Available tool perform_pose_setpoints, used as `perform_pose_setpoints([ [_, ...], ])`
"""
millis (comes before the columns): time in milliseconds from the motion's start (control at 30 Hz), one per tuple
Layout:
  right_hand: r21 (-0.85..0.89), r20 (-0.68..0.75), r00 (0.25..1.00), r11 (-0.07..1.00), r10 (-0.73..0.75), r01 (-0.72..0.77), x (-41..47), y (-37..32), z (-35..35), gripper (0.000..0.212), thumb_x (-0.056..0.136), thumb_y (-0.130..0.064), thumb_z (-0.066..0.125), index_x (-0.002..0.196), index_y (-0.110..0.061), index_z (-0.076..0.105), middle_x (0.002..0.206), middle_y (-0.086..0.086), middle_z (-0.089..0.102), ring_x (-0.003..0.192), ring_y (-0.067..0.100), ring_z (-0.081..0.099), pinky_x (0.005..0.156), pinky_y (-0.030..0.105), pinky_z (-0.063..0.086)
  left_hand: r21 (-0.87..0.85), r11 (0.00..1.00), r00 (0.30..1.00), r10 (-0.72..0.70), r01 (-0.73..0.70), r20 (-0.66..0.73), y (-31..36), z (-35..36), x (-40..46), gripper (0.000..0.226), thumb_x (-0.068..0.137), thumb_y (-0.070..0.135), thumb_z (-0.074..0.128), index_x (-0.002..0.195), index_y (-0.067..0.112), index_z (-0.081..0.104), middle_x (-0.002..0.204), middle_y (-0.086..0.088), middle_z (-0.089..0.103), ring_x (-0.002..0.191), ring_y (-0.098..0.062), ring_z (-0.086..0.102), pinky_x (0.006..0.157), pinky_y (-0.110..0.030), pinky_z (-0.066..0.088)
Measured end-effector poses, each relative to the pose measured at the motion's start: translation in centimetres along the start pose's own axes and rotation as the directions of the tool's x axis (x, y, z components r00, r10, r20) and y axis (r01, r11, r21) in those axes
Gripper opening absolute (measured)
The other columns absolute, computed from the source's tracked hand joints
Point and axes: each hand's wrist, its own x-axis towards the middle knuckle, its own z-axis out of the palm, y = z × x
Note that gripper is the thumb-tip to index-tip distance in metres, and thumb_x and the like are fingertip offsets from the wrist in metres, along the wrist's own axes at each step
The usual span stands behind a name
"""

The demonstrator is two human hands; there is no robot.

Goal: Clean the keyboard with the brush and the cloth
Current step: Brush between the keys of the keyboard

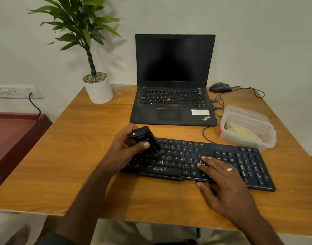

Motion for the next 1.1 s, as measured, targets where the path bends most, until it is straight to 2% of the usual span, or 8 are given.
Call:
perform_pose_setpoints([
  [100, 0.005, -0.005, 1.0, 1.0, -0.002, 0.002, 0.0, 0.0, 0.0, 0.052, 0.088, -0.054, 0.056, 0.13, -0.025, 0.066, 0.143, -0.004, 0.057, 0.132, 0.017, 0.051, 0.108, 0.046, 0.041, -0.156, 0.988, 0.998, -0.004, -0.006, -0.06, 0.0, -0.2, -0.1, 0.021, 0.087, 0.003, 0.07, 0.097, 0.009, 0.053, 0.102, -0.022, 0.065, 0.101, -0.035, 0.068, 0.08, -0.046, 0.059],
  [267, 0.003, -0.005, 1.0, 1.0, -0.01, 0.01, 0.0, 0.1, 0.2, 0.052, 0.088, -0.052, 0.057, 0.13, -0.023, 0.066, 0.142, -0.003, 0.058, 0.131, 0.018, 0.053, 0.109, 0.044, 0.039, -0.039, 0.999, 0.991, -0.003, -0.002, -0.132, 0.8, -3.3, -0.8, 0.02, 0.08, 0.002, 0.067, 0.091, 0.007, 0.051, 0.085, 0.005, 0.064, 0.084, -0.014, 0.067, 0.073, -0.033, 0.06],
  [467, 0.002, 0.0, 1.0, 1.0, -0.011, 0.011, 0.0, 0.2, 0.2, 0.052, 0.087, -0.052, 0.058, 0.13, -0.023, 0.066, 0.142, -0.002, 0.058, 0.131, 0.018, 0.052, 0.108, 0.047, 0.041, 0.102, 0.995, 0.998, -0.014, 0.007, 0.065, 0.6, 0.4, 0.3, 0.031, 0.081, 0.013, 0.077, 0.098, 0.003, 0.053, 0.095, -0.015, 0.062, 0.09, -0.027, 0.067, 0.073, -0.036, 0.059],
  [533, 0.003, 0.003, 1.0, 1.0, -0.007, 0.007, 0.0, 0.2, 0.2, 0.052, 0.087, -0.052, 0.06, 0.13, -0.023, 0.066, 0.142, -0.003, 0.058, 0.131, 0.018, 0.052, 0.107, 0.049, 0.043, 0.135, 0.99, 0.993, 0.028, -0.043, 0.115, 0.6, 2.9, 1.3, 0.024, 0.084, 0.005, 0.076, 0.096, 0.008, 0.054, 0.091, -0.007, 0.063, 0.086, -0.02, 0.067, 0.069, -0.03, 0.057],
  [633, 0.013, 0.002, 1.0, 1.0, -0.001, 0.001, -0.1, 0.2, 0.2, 0.051, 0.087, -0.051, 0.062, 0.13, -0.023, 0.066, 0.143, -0.003, 0.058, 0.132, 0.018, 0.052, 0.106, 0.052, 0.045, 0.065, 0.997, 0.996, 0.044, -0.05, 0.079, 0.7, 5.2, 2.1, 0.021, 0.086, -0.001, 0.071, 0.098, 0.005, 0.054, 0.09, 0.005, 0.065, 0.087, -0.012, 0.068, 0.069, -0.026, 0.055],
  [800, 0.008, 0.002, 1.0, 1.0, -0.001, 0.001, -0.1, 0.2, 0.3, 0.052, 0.086, -0.051, 0.063, 0.131, -0.024, 0.065, 0.144, -0.003, 0.057, 0.133, 0.017, 0.051, 0.108, 0.049, 0.042, -0.056, 0.998, 0.997, 0.014, -0.019, -0.081, 1.1, 1.7, 1.3, 0.024, 0.087, 0.006, 0.07, 0.101, 0.0, 0.052, 0.102, -0.016, 0.064, 0.098, -0.028, 0.069, 0.076, -0.04, 0.059],
  [933, 0.005, -0.001, 1.0, 1.0, -0.011, 0.011, 0.0, 0.3, 0.3, 0.051, 0.086, -0.05, 0.064, 0.13, -0.023, 0.066, 0.142, -0.003, 0.058, 0.132, 0.018, 0.051, 0.109, 0.046, 0.04, 0.07, 0.997, 1.0, -0.013, 0.013, -0.01, 0.6, 0.8, 1.0, 0.028, 0.079, 0.021, 0.079, 0.095, 0.011, 0.058, 0.096, -0.022, 0.063, 0.094, -0.042, 0.065, 0.079, -0.054, 0.057],
  [1100, 0.004, -0.015, 1.0, 1.0, -0.014, 0.014, -0.1, 0.2, 0.2, 0.05, 0.087, -0.05, 0.062, 0.129, -0.023, 0.067, 0.141, -0.003, 0.058, 0.132, 0.018, 0.052, 0.109, 0.045, 0.04, 0.07, 0.998, 0.997, -0.011, 0.006, 0.071, 0.2, 6.3, 1.9, 0.025, 0.084, 0.006, 0.075, 0.093, 0.017, 0.055, 0.097, -0.002, 0.067, 0.096, -0.023, 0.071, 0.076, -0.04, 0.06],
])
